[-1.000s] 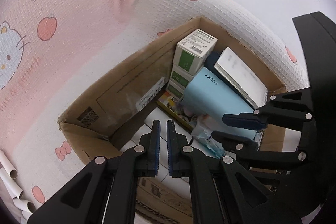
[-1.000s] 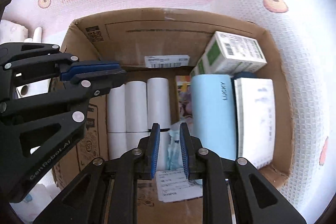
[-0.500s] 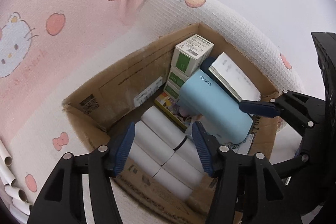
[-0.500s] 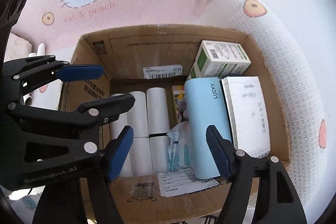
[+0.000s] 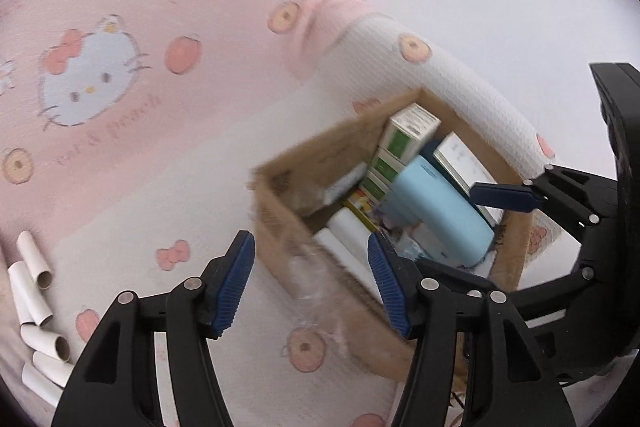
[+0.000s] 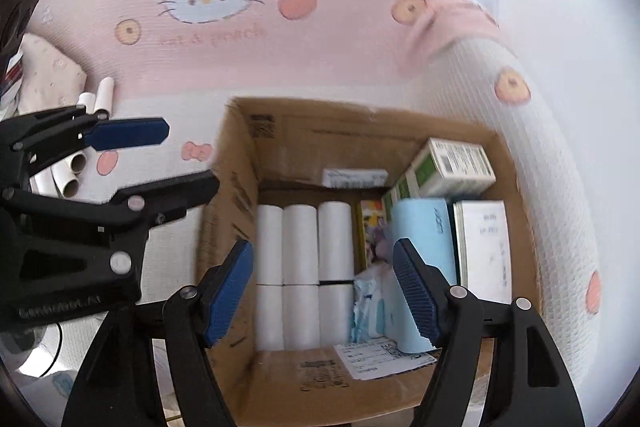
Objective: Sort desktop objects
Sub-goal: 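Withdraw both grippers from the box and open them, then move the left gripper to the white tubes and grasp a white roll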
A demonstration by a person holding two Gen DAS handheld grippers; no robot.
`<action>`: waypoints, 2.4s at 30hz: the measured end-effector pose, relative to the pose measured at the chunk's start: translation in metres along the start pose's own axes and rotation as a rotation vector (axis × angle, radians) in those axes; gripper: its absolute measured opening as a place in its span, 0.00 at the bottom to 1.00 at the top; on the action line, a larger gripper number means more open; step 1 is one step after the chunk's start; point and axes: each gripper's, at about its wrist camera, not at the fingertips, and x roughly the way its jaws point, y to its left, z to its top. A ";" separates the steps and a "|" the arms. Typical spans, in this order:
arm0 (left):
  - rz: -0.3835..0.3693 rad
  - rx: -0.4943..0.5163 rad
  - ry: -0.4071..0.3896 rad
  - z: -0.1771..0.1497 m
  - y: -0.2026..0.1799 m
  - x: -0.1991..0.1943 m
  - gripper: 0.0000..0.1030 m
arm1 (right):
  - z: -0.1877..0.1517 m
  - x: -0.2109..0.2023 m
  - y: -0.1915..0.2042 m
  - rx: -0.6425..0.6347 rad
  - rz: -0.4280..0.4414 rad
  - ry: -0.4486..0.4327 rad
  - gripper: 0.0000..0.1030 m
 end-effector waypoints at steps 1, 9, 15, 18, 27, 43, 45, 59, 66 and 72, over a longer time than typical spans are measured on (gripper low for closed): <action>0.008 -0.007 -0.012 -0.002 0.006 -0.005 0.61 | 0.003 -0.002 0.005 0.020 0.000 -0.001 0.68; 0.148 -0.028 -0.018 -0.031 0.056 -0.024 0.62 | 0.029 -0.018 0.055 -0.115 -0.018 -0.041 0.69; 0.266 -0.168 0.018 -0.071 0.106 -0.045 0.62 | 0.052 -0.017 0.090 -0.174 0.130 -0.090 0.69; 0.306 -0.269 0.028 -0.097 0.133 -0.057 0.62 | 0.058 -0.015 0.106 -0.172 0.176 -0.141 0.69; 0.411 -0.506 0.066 -0.152 0.204 -0.076 0.62 | 0.070 -0.026 0.138 -0.083 0.383 -0.375 0.69; 0.540 -0.780 0.043 -0.227 0.281 -0.087 0.62 | 0.108 0.038 0.259 -0.109 0.629 -0.316 0.79; 0.540 -0.816 0.037 -0.233 0.289 -0.086 0.61 | 0.105 0.053 0.271 -0.091 0.633 -0.325 0.79; 0.489 -1.054 -0.007 -0.270 0.324 -0.057 0.45 | 0.059 0.135 0.352 -0.178 0.722 -0.285 0.79; 0.466 -1.039 -0.013 -0.273 0.323 -0.056 0.45 | 0.068 0.145 0.360 -0.194 0.735 -0.314 0.79; 0.432 -1.059 -0.049 -0.278 0.330 -0.058 0.46 | 0.082 0.157 0.364 -0.241 0.704 -0.331 0.79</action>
